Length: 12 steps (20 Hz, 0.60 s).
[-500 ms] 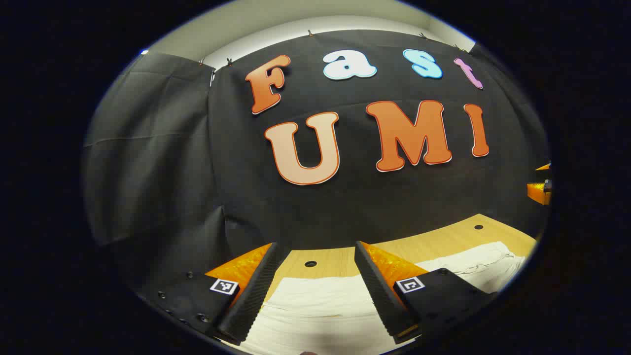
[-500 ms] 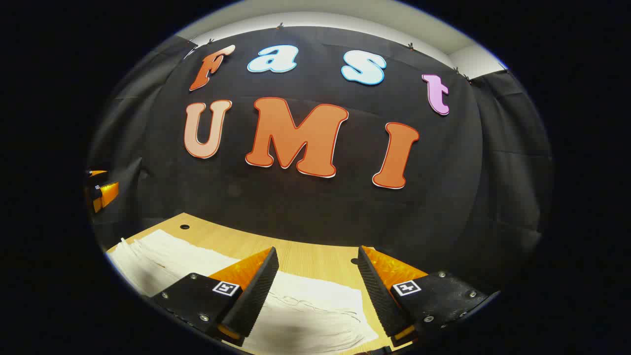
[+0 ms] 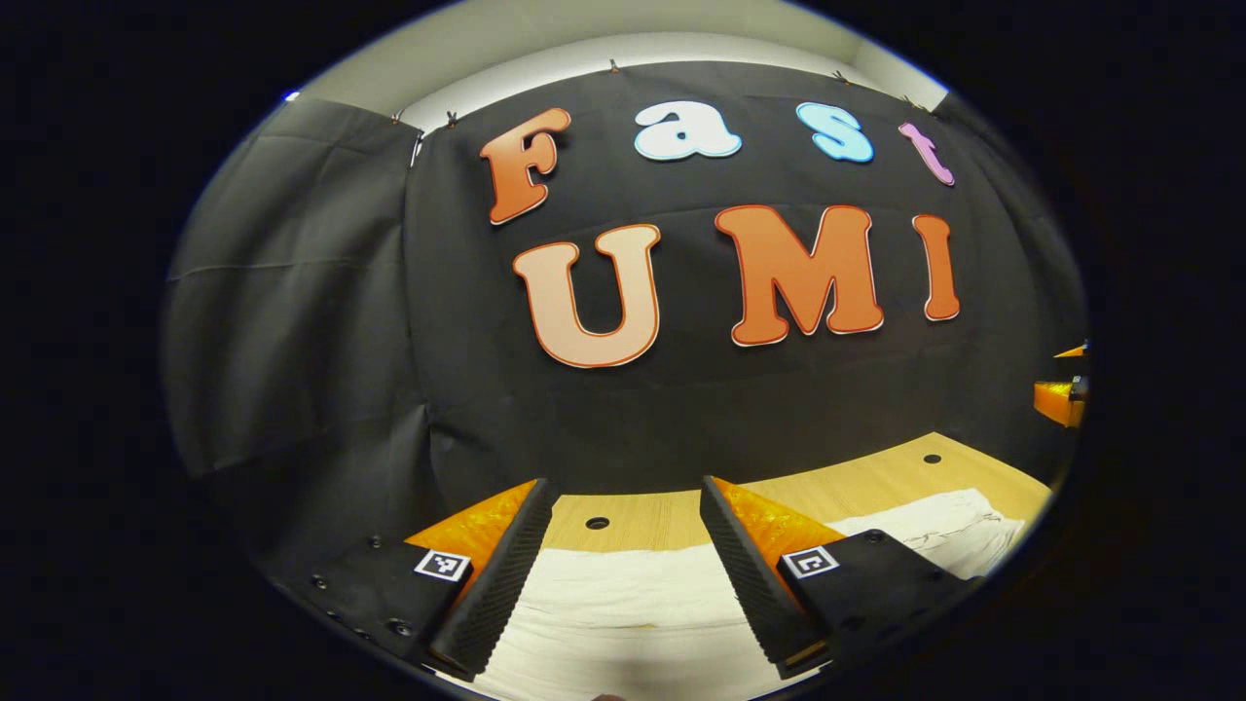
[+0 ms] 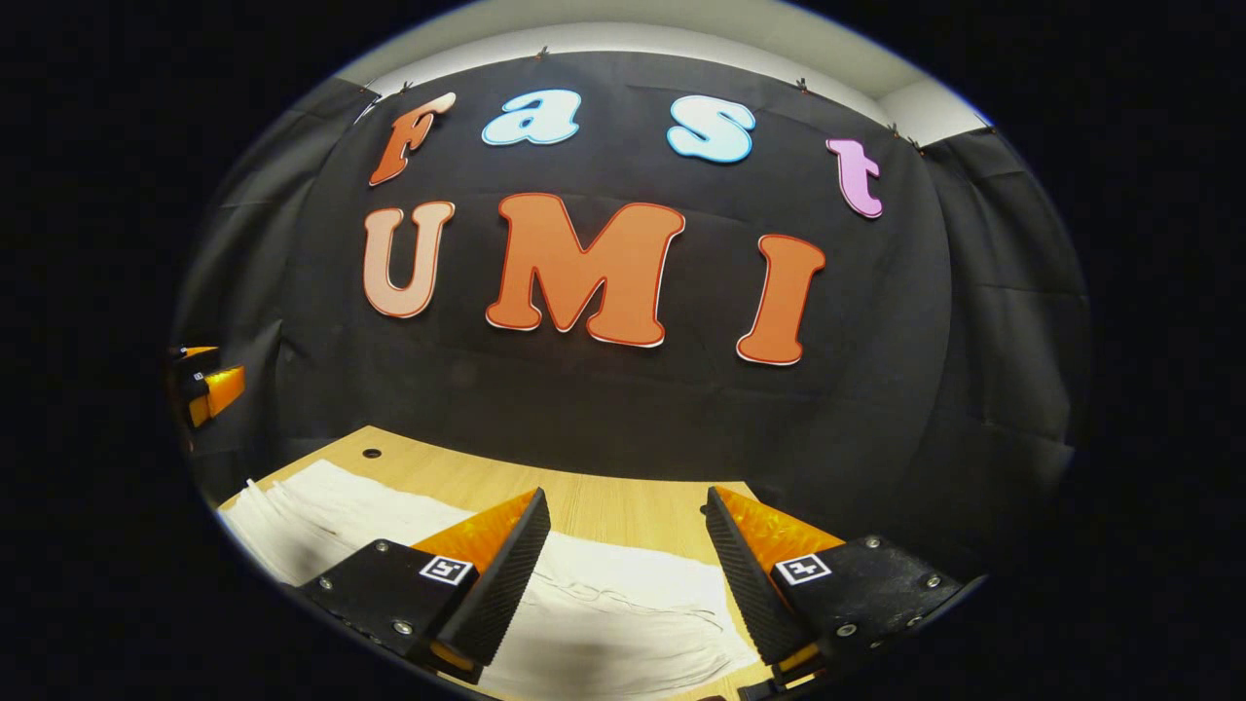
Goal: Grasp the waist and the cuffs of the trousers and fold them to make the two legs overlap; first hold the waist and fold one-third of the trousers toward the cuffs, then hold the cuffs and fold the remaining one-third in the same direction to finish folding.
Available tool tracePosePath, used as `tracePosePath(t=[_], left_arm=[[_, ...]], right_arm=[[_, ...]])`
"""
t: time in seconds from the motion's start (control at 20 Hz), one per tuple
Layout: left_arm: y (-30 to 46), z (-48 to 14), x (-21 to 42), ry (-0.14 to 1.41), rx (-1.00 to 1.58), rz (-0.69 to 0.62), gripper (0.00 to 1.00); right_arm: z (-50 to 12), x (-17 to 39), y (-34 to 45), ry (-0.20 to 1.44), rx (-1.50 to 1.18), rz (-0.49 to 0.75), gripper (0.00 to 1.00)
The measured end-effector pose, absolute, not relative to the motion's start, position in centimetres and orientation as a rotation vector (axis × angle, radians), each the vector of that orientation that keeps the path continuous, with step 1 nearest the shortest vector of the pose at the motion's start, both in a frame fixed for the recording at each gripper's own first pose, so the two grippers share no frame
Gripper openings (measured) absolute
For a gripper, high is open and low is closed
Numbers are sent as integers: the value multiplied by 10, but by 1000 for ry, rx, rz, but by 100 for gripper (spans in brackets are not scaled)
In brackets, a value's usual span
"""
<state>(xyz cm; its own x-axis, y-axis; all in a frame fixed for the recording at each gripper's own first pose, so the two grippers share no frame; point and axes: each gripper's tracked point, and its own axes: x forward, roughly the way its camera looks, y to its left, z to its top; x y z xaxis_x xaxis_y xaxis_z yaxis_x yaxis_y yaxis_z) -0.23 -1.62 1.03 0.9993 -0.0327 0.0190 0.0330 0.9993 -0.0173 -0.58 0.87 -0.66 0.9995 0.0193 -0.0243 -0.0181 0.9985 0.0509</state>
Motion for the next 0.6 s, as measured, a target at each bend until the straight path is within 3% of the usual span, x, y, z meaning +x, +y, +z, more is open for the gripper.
tracePosePath(t=[0.25, 0.6], left_arm=[[-10, -11, -8, 37, -50, -51, 100], [14, -89, -18, 278, -135, -67, 100]], right_arm=[[-25, -10, 13, 93, 122, 30, 97], [-63, -19, 12, 223, 206, 18, 99]])
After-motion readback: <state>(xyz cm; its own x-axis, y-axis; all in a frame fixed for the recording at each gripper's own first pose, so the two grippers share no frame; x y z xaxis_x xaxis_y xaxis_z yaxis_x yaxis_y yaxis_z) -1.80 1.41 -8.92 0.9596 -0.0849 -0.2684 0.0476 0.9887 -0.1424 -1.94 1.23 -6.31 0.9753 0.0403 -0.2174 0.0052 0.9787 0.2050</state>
